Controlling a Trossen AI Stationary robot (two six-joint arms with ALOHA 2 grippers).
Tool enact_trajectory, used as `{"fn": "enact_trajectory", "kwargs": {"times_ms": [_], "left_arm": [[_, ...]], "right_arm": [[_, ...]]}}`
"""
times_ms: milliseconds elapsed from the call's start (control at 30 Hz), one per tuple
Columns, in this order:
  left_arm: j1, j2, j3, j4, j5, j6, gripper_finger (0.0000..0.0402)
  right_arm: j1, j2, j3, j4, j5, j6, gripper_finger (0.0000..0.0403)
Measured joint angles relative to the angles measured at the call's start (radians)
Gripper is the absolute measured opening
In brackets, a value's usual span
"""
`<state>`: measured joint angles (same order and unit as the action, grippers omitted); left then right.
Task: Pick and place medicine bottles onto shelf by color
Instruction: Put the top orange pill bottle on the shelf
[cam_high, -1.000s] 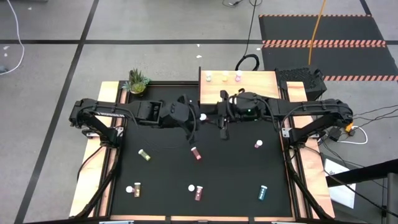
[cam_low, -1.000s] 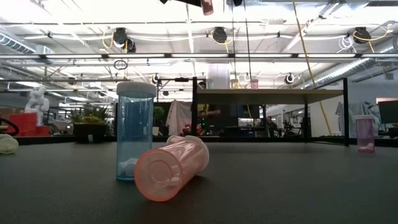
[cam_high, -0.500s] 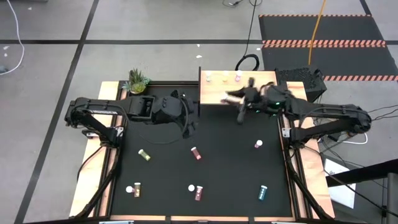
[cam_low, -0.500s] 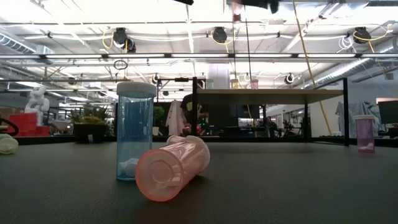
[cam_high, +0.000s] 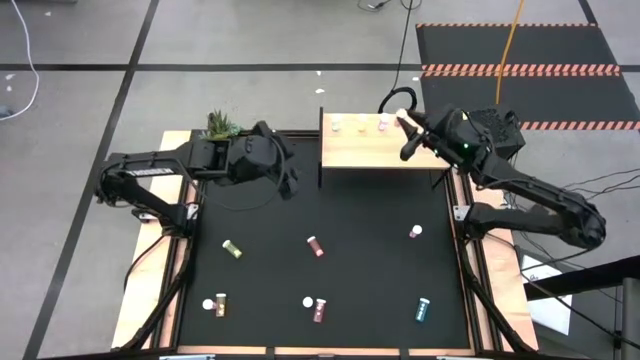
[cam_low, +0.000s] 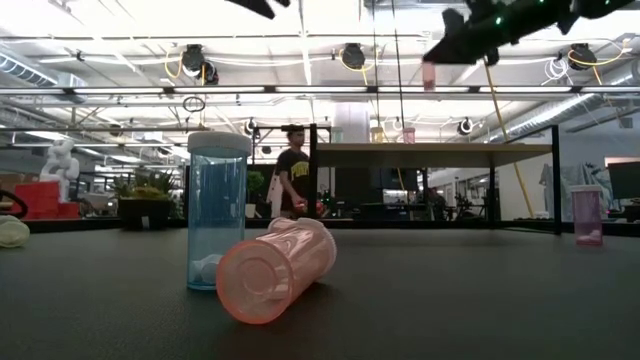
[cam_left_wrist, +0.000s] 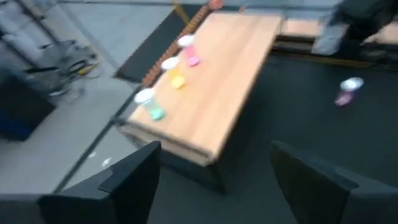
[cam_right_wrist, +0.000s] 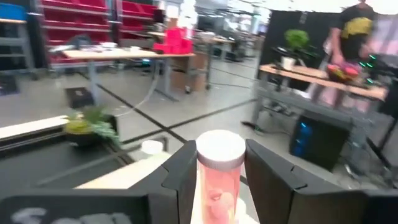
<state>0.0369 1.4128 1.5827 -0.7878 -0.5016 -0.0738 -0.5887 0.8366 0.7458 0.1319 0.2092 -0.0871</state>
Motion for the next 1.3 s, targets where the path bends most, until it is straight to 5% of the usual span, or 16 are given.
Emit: {"fn": "enact_trajectory", "kwargs": {"times_ms": [300,533,767,1300], "left_arm": [[0.179,-0.038,0.001,0.006,-0.021,0.192,0.0295],[0.424,-0.040,0.000,0.182,0.302,0.381,0.0296],[0.600,-0.039,0.001,0.306,0.539,0.437,0.0296],[0.676,-0.039,0.001,0.329,0.573,0.431,0.0296]], "right_arm": [[-0.138,0.059,-0.142,0.250,0.007,0.149,0.0118],[-0.140,0.075,-0.207,0.296,0.155,0.175,0.0118],[-0.201,0.075,-0.207,0.273,0.152,0.185,0.0118],[-0.202,0.215,-0.127,0.216,0.234,0.259,0.0118]]}}
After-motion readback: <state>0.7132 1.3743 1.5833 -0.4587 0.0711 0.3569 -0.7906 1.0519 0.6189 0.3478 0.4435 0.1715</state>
